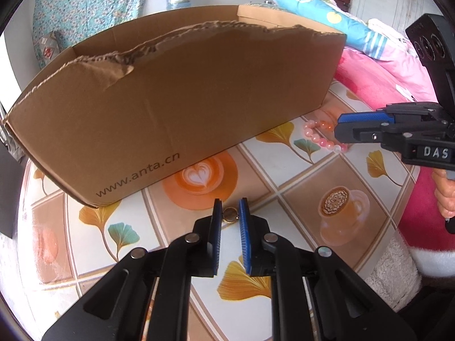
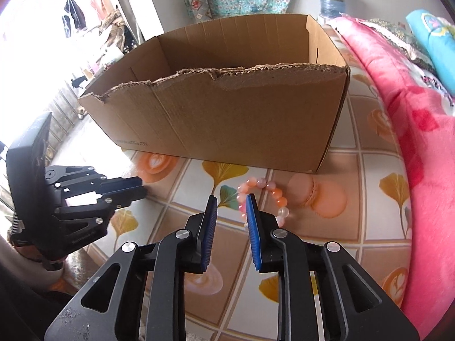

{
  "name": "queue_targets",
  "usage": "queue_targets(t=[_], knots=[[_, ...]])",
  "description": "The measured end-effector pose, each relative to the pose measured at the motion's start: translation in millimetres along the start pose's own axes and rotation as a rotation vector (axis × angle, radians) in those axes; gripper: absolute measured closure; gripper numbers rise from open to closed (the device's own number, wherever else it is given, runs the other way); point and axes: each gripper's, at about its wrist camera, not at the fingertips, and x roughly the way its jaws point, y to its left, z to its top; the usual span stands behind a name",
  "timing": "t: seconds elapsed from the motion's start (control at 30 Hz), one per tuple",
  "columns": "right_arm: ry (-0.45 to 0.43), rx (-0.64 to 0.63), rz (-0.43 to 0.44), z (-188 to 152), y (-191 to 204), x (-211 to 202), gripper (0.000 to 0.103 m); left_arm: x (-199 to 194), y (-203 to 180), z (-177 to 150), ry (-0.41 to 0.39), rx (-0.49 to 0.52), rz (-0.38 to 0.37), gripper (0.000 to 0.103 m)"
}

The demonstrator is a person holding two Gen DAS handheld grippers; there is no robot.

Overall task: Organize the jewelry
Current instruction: 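Close the right tool on the pink-orange bead bracelet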

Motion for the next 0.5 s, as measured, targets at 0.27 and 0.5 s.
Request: queue_targets(t=[0.27, 0.5], knots=[[0.056, -0.038, -0.063, 2, 4, 21, 0.082, -1, 6, 3, 0.025, -0.028, 0.018, 0.091], [0.072, -0.013, -0.083, 2, 1, 27, 0.084, 2, 4, 7, 0.041, -0.042, 0.026, 0.091]])
